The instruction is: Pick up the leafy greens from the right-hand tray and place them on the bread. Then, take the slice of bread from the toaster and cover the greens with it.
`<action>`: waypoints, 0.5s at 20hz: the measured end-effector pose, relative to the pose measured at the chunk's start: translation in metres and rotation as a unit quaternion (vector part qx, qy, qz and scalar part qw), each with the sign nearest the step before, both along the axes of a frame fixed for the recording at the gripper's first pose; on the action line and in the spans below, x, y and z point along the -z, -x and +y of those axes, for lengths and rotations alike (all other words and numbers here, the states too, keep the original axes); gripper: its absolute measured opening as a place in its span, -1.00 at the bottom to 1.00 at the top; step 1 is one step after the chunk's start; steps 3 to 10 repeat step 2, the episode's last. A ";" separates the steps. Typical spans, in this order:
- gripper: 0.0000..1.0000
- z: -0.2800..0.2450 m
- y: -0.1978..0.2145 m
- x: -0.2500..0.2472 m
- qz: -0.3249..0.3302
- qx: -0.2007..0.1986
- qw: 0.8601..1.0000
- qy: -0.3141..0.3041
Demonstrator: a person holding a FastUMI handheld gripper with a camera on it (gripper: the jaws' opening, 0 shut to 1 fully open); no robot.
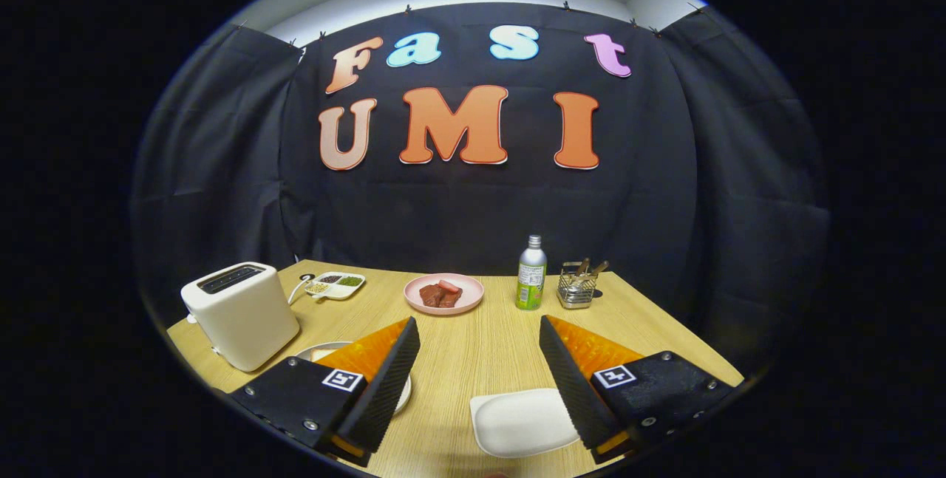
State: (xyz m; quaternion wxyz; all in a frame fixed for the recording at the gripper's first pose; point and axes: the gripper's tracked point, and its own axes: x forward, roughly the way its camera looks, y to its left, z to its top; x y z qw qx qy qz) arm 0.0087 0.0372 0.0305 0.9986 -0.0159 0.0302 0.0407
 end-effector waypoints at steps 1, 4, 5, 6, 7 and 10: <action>0.95 -0.002 0.000 0.002 0.002 0.002 1.000 0.001; 0.95 -0.005 0.000 0.004 0.003 0.005 1.000 0.003; 0.95 -0.005 0.000 0.004 0.003 0.005 1.000 0.003; 0.95 -0.005 0.000 0.004 0.003 0.005 1.000 0.003; 0.95 -0.005 0.000 0.004 0.003 0.005 1.000 0.003; 0.95 -0.005 0.000 0.004 0.003 0.005 1.000 0.003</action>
